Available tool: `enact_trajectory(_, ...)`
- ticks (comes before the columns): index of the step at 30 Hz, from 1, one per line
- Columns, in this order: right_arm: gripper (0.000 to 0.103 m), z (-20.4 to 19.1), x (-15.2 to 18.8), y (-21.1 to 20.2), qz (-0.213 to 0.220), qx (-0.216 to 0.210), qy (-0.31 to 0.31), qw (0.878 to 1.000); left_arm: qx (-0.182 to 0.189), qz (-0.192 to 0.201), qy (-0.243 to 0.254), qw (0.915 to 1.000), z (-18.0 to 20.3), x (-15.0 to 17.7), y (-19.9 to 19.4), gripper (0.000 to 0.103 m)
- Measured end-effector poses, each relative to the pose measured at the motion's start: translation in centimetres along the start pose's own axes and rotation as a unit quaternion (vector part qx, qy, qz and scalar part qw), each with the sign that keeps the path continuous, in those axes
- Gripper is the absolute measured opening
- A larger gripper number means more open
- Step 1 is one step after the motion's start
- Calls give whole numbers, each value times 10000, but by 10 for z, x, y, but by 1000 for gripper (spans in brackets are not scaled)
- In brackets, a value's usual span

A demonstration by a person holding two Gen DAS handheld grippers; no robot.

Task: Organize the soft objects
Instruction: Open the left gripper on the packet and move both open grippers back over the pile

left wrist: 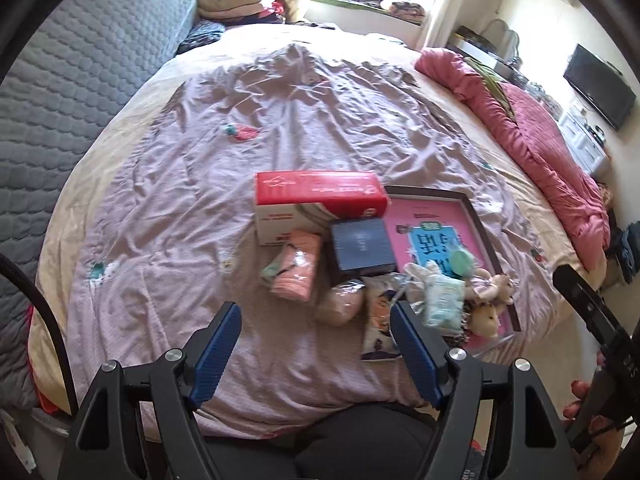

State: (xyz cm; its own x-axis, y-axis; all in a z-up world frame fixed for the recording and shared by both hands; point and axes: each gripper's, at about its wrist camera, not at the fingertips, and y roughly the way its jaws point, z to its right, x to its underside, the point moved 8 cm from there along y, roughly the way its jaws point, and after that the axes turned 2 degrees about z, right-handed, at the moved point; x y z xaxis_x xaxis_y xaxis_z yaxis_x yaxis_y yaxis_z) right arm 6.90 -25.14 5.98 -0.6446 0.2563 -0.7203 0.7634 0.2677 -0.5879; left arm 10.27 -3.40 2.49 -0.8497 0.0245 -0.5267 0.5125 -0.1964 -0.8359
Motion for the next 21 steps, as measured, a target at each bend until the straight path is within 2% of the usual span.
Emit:
enact_trajectory(9,82,-30,20,26,-344,-114,-346,9987,-104,-79,-190,9997,-30,8,18,76)
enact_trajectory(14,82,-45,36,44,-581,-182,-516,9968,-38,-198,-302,9993,-39,15,31,76)
enact_trajectory(21,82,-58,59,72,-909,-237,-610,9937,-162,-245,-209,9993,-47,17,52,76)
